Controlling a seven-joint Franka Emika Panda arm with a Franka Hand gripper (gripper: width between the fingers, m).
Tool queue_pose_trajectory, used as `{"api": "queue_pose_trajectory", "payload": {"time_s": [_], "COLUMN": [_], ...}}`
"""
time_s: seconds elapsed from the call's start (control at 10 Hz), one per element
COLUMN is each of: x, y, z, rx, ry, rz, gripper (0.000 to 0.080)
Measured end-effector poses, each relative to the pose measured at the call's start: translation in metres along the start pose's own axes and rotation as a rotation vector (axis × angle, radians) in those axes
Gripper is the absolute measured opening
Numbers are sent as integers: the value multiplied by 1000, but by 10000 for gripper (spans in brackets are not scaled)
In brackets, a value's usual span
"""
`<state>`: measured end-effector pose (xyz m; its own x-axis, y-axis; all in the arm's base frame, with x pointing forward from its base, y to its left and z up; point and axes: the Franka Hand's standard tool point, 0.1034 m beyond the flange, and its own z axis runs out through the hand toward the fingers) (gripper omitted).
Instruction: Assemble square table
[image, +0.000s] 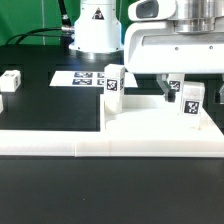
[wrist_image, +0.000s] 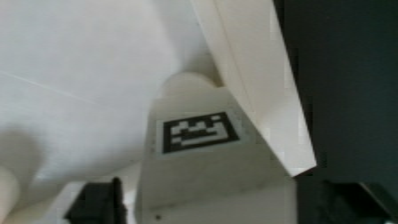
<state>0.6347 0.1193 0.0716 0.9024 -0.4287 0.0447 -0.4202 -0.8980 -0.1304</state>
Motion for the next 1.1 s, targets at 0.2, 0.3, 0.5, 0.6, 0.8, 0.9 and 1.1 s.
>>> {"api": "queue_pose_trajectory", "payload": {"time_s": [0.2, 0.3, 0.5, 0.6, 0.8, 0.9, 1.1], "x": [0, 1, 2, 1, -2, -3, -6], "y": [3, 3, 6, 6, 5, 3, -2], "z": [1, 0, -1, 0, 2, 2, 2], "rx": [-3, -2, -4, -3, 24, 28, 32], "ry": [-2, -1, 2, 0, -36, -45, -53], "rz": [117, 230, 496, 658, 982, 1075, 1231], "gripper": [295, 295, 295, 295, 295, 295, 295]}}
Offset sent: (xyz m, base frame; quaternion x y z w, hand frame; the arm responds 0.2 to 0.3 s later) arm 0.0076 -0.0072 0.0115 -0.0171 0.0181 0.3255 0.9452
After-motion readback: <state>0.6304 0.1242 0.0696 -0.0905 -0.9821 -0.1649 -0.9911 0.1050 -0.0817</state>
